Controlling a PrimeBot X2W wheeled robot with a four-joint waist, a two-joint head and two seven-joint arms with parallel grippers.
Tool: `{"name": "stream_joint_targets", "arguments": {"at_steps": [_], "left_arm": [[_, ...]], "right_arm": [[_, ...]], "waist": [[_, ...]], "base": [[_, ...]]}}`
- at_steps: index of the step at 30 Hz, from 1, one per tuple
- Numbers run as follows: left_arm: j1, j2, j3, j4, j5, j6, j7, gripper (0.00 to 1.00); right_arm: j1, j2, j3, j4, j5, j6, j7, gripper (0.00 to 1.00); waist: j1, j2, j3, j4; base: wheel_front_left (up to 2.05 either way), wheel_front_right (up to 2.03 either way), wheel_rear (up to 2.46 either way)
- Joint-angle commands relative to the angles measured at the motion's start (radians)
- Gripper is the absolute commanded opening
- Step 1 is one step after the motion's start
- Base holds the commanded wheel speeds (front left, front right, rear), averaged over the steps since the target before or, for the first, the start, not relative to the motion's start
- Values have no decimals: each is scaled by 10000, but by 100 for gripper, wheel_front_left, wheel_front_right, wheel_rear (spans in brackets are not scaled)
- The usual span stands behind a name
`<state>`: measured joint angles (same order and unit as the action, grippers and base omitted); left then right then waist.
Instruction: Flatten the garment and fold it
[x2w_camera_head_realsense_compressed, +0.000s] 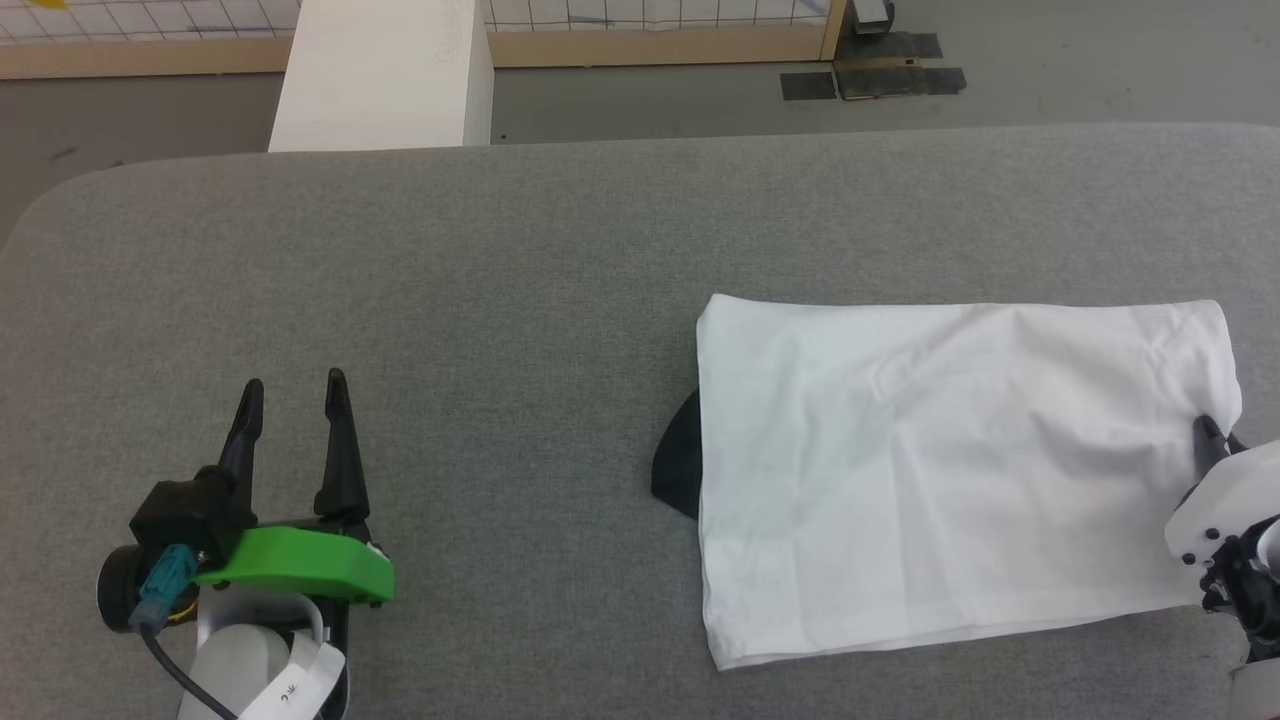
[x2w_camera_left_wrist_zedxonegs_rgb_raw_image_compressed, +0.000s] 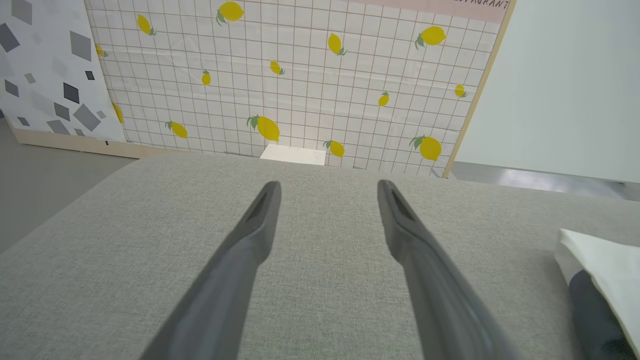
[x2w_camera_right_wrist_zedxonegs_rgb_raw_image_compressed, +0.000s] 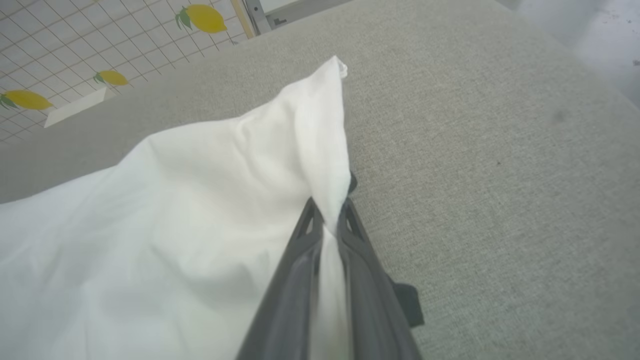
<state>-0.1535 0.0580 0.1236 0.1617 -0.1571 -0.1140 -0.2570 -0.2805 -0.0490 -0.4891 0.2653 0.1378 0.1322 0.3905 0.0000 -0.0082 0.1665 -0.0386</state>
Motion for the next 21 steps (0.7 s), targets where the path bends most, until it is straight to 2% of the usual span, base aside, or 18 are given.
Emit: {"name": "stream_joint_targets", "arguments": {"at_steps": [1, 7, 14, 17, 21], "left_arm": [[99, -53, -6, -35, 75, -60, -47, 100], [107, -64, -82, 45, 100, -76, -47, 100], [157, -70, -137, 94, 111, -94, -47, 100], [152, -72, -154, 93, 114, -100, -47, 100], [68, -74, -234, 101, 115, -109, -47, 100]], "right_arm": [[170, -13, 100, -354, -92, -15, 156, 0], [816, -13, 1307, -2281, -289, -15, 984, 0], [1452, -12, 4001, -4578, -377, -15, 2257, 0], [1424, -12, 5223, -4906, -394, -15, 2625, 0], [1127, -12, 6620, -4546, -440, -15, 2940, 0]], "waist": [[0, 79, -7, -9], [0, 79, -132, 49], [0, 79, -267, 167], [0, 79, -243, 206], [0, 79, -137, 320]], "base": [[0, 0, 0], [0, 0, 0], [0, 0, 0], [0, 0, 0], [0, 0, 0]]}}
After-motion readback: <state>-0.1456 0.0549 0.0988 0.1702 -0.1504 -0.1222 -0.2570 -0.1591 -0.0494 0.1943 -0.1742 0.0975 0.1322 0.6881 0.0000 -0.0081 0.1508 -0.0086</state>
